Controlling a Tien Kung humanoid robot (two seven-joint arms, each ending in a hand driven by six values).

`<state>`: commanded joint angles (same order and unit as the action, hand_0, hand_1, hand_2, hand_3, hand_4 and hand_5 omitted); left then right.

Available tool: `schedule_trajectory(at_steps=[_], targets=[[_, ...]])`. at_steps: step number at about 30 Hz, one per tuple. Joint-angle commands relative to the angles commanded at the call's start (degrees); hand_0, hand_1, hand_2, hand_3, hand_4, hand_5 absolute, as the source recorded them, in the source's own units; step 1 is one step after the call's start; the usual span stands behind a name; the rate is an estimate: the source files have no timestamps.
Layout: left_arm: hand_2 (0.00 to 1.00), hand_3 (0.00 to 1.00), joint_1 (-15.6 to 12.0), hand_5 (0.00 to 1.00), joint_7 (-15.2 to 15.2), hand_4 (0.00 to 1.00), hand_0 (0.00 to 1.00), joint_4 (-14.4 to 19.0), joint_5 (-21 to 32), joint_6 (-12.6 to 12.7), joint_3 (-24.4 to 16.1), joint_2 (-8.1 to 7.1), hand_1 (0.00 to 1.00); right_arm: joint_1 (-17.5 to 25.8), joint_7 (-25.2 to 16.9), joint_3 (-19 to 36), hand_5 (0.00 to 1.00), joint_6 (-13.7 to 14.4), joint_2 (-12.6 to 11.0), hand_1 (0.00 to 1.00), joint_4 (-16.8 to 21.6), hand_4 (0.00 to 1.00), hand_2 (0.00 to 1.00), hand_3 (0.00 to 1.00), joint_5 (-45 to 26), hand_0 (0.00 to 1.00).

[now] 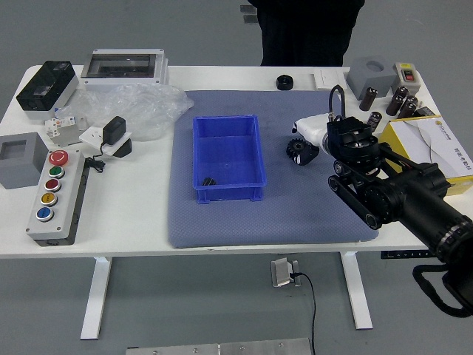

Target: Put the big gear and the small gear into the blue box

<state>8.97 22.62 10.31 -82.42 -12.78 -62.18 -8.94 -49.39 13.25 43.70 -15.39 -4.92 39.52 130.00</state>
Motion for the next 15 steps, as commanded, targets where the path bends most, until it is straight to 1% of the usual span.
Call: schedule_trajectory(at_steps=[6,10,11,12,15], targets=[[0.780,0.758,0.0,0.359,0.0,0.664,0.829,0.0,-0.2,0.0,0.0,0.12,0.789,-0.1,-0.4,0.3,0.367,0.7,1.5,0.700,-2.4,0.714,0.793,0.862,0.0,0.748],[0.780,0.758,0.1,0.359,0.0,0.664,0.829,0.0,-0.4,-0.1,0.0,0.14,0.789,0.0,-0.5,0.6,0.367,1.0,2.0,0.700,-3.7,0.714,0.793,0.862,0.0,0.748],[0.780,0.757,0.1,0.358,0.0,0.664,0.829,0.0,-0.4,-0.1,0.0,0.15,0.788,0.0,-0.6,0.7,0.370,1.1,2.0,0.677,-3.9,0.710,0.762,0.840,0.0,0.726],[0.780,0.757,0.1,0.358,0.0,0.664,0.829,0.0,-0.5,-0.1,0.0,0.16,0.788,0.1,-0.6,0.8,0.370,1.2,2.1,0.677,-4.0,0.710,0.762,0.840,0.0,0.726],[0.780,0.757,0.1,0.358,0.0,0.664,0.829,0.0,-0.6,-0.1,-0.1,0.21,0.788,0.3,-0.7,1.0,0.370,2.1,2.3,0.677,-4.2,0.710,0.762,0.840,0.0,0.726]])
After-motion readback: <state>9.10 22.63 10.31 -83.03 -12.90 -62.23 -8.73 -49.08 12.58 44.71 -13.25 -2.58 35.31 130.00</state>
